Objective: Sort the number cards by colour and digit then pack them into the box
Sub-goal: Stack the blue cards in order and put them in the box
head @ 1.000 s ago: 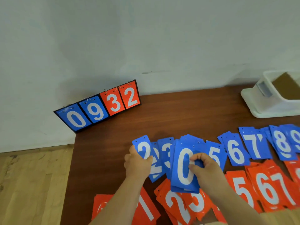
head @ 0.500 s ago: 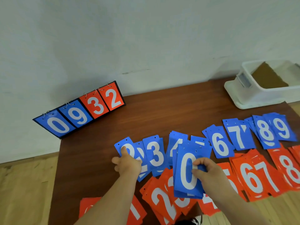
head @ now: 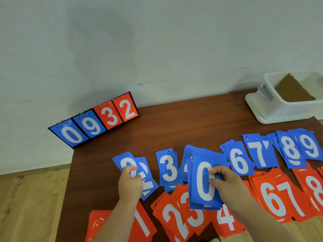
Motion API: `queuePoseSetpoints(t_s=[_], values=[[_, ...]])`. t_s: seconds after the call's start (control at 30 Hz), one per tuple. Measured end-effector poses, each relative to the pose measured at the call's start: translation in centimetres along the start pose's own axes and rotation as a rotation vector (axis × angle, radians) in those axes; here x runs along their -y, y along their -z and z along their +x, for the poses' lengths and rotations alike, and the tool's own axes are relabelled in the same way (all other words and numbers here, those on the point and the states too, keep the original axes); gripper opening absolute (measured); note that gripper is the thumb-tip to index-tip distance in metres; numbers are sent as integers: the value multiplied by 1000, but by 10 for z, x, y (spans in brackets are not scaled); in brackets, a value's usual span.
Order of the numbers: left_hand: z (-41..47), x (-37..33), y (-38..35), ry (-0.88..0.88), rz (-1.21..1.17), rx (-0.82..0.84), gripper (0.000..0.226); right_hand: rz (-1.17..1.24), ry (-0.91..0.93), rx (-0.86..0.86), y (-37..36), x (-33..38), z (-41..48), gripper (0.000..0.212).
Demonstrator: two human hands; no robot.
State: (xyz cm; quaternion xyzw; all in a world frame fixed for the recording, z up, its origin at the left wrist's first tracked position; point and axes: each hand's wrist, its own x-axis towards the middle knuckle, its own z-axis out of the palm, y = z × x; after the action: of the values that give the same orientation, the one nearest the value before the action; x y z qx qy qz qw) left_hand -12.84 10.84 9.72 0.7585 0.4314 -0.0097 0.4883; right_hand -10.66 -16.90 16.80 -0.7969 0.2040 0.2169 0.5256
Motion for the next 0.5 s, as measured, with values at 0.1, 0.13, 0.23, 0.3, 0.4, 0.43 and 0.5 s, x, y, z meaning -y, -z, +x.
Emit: queuePoseSetpoints(t_s=[0.1,0.13,0.23,0.3,0.4,0.43,0.5], values=[[-21,-22,25,-28,-107,74,41,54,22,60,-13,19,-4,14],[-29,-29,31,-50,-129,104,44,110,22,96,-20,26,-6,14],[-52,-50,48,-125,-149,251,54,327,-4,262,-42,48,-14,14],[-65,-63,53,-138,-183,367,60,330,32,302,-55,56,-19,18],[-73,-69,61,-178,-276,454,60,105,172,204,-73,64,-30,22],[-74,-69,63,-207,-269,459,58,25,207,164,-76,66,-33,20],[-76,-66,68,-255,-260,478,55,-61,239,104,-82,68,-38,17]])
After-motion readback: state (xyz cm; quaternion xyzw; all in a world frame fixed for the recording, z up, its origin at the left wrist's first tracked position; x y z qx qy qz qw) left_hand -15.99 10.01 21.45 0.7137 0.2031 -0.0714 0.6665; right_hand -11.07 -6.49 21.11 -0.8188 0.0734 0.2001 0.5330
